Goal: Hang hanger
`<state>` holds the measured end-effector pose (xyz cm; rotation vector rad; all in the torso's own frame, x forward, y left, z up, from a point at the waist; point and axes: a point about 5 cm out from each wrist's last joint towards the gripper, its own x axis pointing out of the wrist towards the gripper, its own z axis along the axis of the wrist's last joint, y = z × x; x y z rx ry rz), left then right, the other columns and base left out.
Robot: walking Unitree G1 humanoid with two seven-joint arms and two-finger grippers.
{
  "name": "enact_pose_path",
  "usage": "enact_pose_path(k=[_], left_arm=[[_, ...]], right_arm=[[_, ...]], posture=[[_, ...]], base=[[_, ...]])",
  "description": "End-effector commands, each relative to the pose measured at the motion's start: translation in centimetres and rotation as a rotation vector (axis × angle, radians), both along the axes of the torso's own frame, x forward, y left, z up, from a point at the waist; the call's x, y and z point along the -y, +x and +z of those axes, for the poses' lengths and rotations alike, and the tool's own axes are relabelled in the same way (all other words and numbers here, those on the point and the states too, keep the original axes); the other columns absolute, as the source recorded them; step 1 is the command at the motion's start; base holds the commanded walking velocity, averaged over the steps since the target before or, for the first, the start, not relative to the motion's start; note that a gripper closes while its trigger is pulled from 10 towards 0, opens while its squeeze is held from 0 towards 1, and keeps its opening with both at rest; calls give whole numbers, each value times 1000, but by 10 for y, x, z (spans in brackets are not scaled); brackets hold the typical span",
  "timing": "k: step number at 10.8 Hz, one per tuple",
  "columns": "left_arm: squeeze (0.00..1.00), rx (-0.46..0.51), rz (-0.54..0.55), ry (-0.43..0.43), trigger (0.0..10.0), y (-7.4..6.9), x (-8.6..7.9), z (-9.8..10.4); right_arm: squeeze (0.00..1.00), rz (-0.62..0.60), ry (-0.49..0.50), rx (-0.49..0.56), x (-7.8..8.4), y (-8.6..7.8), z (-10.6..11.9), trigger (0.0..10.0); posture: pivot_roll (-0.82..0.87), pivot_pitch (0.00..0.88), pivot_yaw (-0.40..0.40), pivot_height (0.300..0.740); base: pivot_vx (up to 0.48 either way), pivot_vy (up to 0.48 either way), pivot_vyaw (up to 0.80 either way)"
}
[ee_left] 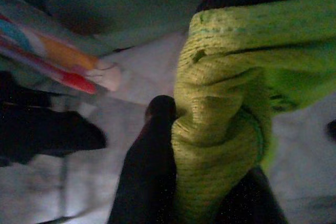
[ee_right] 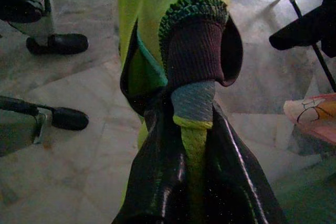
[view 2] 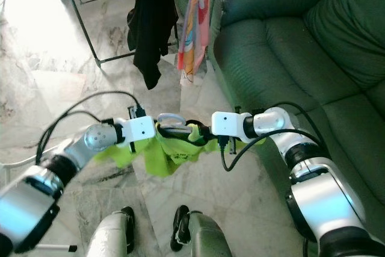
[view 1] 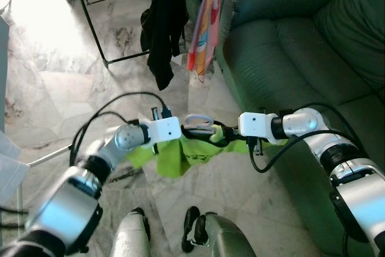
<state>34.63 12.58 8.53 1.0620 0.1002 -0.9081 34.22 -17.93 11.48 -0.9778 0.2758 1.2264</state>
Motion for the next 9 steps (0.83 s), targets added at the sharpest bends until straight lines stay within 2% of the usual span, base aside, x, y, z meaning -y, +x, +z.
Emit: enact_pose_path(k=[1, 2, 3, 4, 5, 6, 7, 8, 9], left_arm=[[1000, 56, -12, 45, 10000, 3, -4, 5], [1000, 56, -18, 81, 10000, 4, -9, 4], [1000, 37, -47, 166, 10000, 0, -19, -2], [1000, -4, -7, 170, 10000, -4, -32, -8], [1000, -41, 66, 97, 10000, -5, -39, -10], [1000, -72, 238, -83, 10000, -4, -50, -12], [1000, -89, 466, -274, 10000, -8, -70, -18], [1000, -100, 662, -413, 10000, -14, -91, -26], [1000, -71, 726, -487, 10000, -18, -99, -27]], right_arm=[[0, -34, -43, -46, 10, -7, -14, 0], [0, -61, -70, -52, 13, -8, -19, 0], [0, -85, -148, -59, 20, -11, -28, 0], [0, -170, -128, -57, 22, -11, -35, 0], [0, -234, -99, -43, 22, -10, -38, 0], [0, -343, -43, -38, 24, -13, -48, 0], [0, -459, 30, -33, 27, -19, -60, 0], [0, -572, 120, -28, 31, -25, -68, 0], [0, -675, 206, -2, 34, -26, -70, 0]], posture=[[41, 194, -125, 740], [40, 195, -123, 740], [37, 199, -119, 740], [34, 199, -112, 740], [32, 201, -108, 740], [27, 203, -93, 740], [25, 206, -85, 740], [20, 207, -84, 740], [16, 205, -84, 740]], base=[[0, 0, 0], [0, 0, 0], [0, 0, 0], [0, 0, 0], [0, 0, 0], [0, 0, 0], [0, 0, 0], [0, 0, 0], [0, 0, 0]])
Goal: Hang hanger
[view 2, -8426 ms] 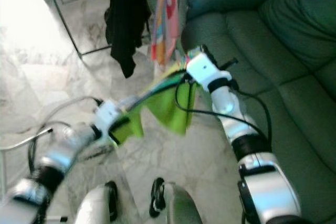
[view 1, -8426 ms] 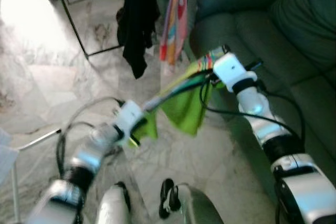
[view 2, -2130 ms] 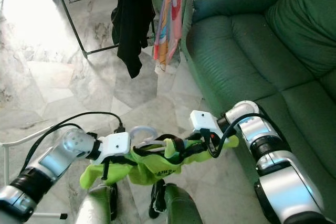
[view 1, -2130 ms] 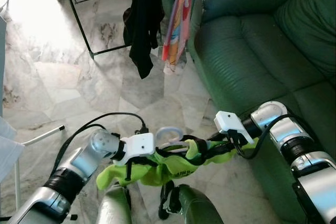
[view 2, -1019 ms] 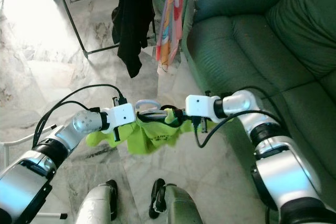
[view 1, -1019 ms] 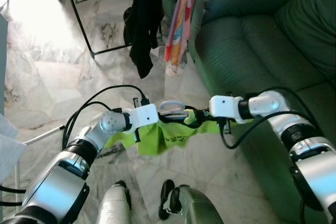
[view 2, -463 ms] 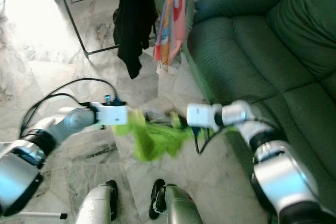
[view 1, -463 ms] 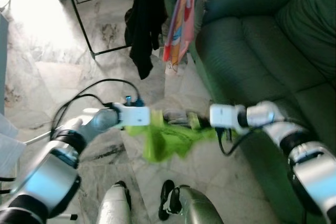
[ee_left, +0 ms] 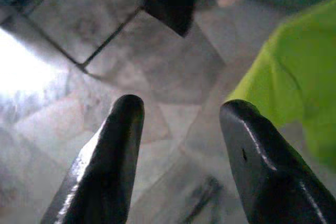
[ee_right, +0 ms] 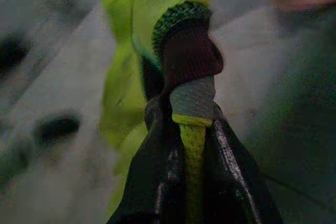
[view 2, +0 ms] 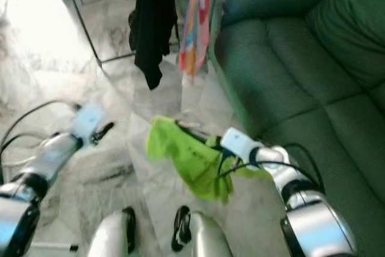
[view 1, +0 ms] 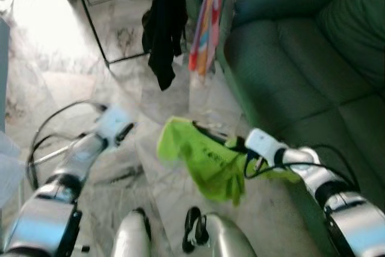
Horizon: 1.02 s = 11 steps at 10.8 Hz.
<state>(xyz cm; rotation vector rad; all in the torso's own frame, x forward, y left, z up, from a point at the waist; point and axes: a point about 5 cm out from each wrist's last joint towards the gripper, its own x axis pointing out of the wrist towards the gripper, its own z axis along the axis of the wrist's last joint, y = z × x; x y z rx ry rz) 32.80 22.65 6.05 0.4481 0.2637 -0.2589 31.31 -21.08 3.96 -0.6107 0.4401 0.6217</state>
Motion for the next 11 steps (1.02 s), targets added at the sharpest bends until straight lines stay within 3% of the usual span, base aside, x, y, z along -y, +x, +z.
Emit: enact_pose_path(k=[1, 3, 4, 5, 6, 8, 9, 10, 11], left_arm=[[1000, 77, 99, -88, 10000, -8, -8, -2], [1000, 122, 155, -147, 10000, -18, -9, -7], [1000, 170, 218, -206, 10000, -31, -11, -13], [1000, 212, 295, -278, 10000, -45, -11, -17], [1000, 239, 308, -313, 10000, -49, -7, -16], [996, 273, 301, -332, 10000, -56, 0, -15], [1000, 274, 294, -336, 10000, -62, 3, -17], [992, 272, 291, -341, 10000, -63, 5, -17], [341, 281, 267, -349, 10000, -59, 11, -12]], right_arm=[[0, -181, 135, 96, 8, 1, 4, 0], [0, -309, 242, 150, 11, 0, 5, 0], [0, -400, 329, 206, 10, -5, 3, 0], [0, -457, 378, 249, 6, -15, -1, 5765], [0, -467, 401, 266, -1, -20, -4, 10000], [0, -424, 441, 301, -21, -26, -3, 10000], [0, -408, 545, 328, -42, -23, 6, 10000], [0, -341, 547, 360, -52, -22, 13, 10000], [0, -350, 579, 384, -54, -19, 21, 10000]], posture=[[18, 196, -91, 740], [21, 191, -91, 740], [12, 177, -84, 740], [15, 162, -84, 740], [23, 151, -89, 740], [35, 141, -90, 740], [41, 140, -93, 740], [43, 138, -94, 740], [42, 139, -95, 740]], base=[[0, 0, 0], [0, 0, 0], [0, 0, 0], [0, 0, 0], [0, 0, 0], [0, 0, 0], [0, 0, 0], [0, 0, 0], [0, 0, 731]])
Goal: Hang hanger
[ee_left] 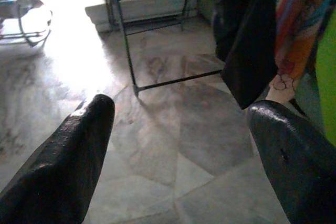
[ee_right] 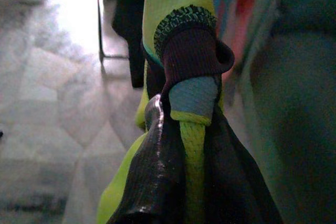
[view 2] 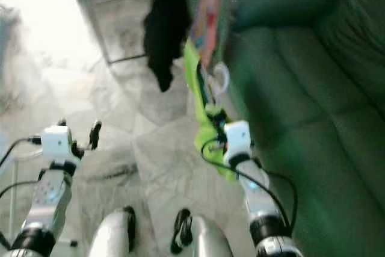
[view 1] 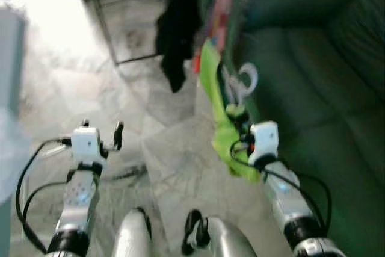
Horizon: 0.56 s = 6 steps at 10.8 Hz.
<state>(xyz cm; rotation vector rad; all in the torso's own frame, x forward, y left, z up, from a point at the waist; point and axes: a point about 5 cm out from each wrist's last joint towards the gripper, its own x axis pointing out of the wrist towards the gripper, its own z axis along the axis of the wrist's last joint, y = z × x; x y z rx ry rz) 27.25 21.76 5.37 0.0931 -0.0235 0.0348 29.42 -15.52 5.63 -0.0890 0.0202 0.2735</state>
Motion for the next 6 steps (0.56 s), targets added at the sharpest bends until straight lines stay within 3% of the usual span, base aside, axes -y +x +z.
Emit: enact_pose_path(k=[1, 4, 6], left_arm=[[0, -20, -11, 0, 10000, -2, 4, -2], [0, -26, 11, 21, 10000, -3, 12, 3], [0, 8, 36, 116, 10000, -11, 11, 10]], right_arm=[[0, -15, 13, 29, 3, 1, 7, 10000], [0, -42, 43, 42, 5, -3, 15, 10000], [0, -150, 69, 28, 19, -13, 11, 10000]], posture=[[42, 139, -95, 740], [38, 141, -89, 740], [50, 142, -79, 740]], base=[[0, 0, 731], [0, 0, 731], [0, 0, 731]])
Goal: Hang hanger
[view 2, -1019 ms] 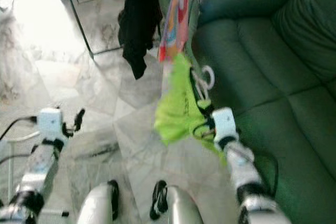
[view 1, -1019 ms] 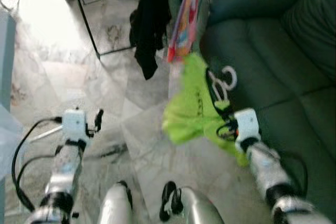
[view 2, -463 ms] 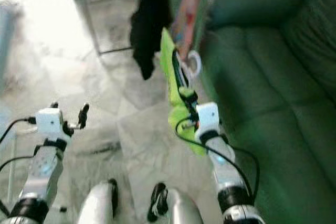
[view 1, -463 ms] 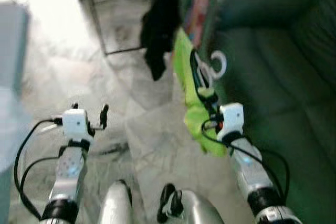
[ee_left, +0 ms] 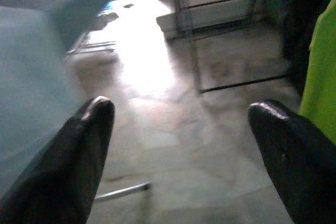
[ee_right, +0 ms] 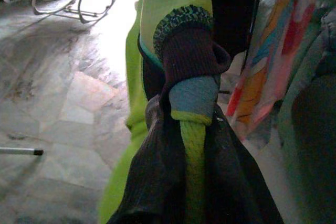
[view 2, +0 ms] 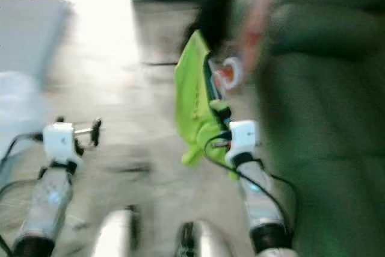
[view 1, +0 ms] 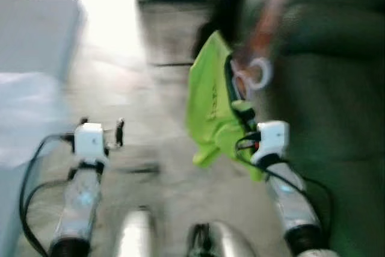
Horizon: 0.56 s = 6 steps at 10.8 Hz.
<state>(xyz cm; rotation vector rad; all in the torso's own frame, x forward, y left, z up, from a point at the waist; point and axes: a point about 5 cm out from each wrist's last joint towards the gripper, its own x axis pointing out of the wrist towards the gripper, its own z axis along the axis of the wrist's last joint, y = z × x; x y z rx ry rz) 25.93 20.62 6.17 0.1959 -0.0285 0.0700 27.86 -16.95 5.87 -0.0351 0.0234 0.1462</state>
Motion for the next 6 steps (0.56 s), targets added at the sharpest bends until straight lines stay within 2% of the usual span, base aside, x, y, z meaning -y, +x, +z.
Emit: enact_pose_path(k=[1, 2, 5, 6], left_arm=[[0, -1, 5, 15, 10000, 0, -1, 2], [0, -5, 12, 21, 10000, -1, -2, 3], [0, 53, 45, 87, 10000, 12, -1, 22], [0, 45, 45, 74, 10000, 4, -1, 20]], right_arm=[[0, -55, 12, 15, 9, -2, 2, 10000], [0, -88, 7, -2, 14, -7, -4, 10000], [0, -192, 0, -2, 19, 0, -5, 10000], [0, -260, -8, -9, 28, -6, -10, 10000]], posture=[[64, 131, -61, 740], [68, 123, -53, 740], [110, 109, -18, 740], [98, 123, -6, 740]], base=[[0, 0, 731], [0, 0, 731], [0, 0, 690], [0, 0, 0]])
